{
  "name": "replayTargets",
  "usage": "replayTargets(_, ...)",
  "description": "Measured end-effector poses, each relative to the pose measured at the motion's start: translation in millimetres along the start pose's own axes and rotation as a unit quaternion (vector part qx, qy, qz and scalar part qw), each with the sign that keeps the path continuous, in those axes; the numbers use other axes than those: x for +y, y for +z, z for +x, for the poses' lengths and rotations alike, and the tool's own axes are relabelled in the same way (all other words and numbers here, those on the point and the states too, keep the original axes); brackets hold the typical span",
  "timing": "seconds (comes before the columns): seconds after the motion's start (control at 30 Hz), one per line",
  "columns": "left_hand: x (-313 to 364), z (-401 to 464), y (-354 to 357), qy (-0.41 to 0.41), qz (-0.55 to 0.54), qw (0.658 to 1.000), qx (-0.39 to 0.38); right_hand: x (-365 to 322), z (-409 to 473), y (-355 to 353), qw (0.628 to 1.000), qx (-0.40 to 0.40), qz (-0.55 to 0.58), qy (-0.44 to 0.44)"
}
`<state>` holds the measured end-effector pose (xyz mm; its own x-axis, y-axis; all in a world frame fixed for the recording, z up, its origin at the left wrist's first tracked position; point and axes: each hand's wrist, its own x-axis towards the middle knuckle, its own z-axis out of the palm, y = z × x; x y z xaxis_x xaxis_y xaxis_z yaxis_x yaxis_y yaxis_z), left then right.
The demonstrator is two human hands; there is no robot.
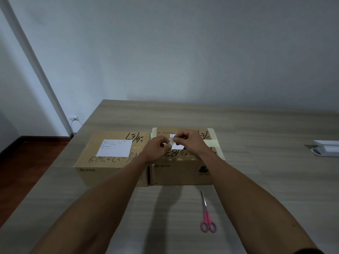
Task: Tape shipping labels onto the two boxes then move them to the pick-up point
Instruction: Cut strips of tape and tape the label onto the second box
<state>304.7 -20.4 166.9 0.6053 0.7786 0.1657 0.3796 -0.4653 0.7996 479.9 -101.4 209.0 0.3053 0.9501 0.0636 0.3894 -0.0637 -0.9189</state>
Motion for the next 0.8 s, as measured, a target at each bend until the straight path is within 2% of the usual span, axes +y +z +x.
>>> replayTargets(0.2,-1.9,1.7,-0.7,-0.005,-0.006,1.000,-0.016,-1.1,4.9,4.0,0.998,-0.011,-0.051,0.024)
replayTargets(0.4,0.2,-0.1,1.6,-0.022,-0.007,0.999,-0.028,0.1,3.8,8.7,0.989,-0.074,-0.122,0.042)
replayTargets(0.6,6.3,5.0,-1.4,-0.065,-0.006,0.998,0.014,-4.5,4.9,8.8,0.983,-0.059,-0.170,0.028)
replayTargets(0.8,6.6,13.5,-3.1,-0.098,0.003,0.994,0.040,-5.6,7.3,3.0,0.985,-0.033,-0.165,0.035)
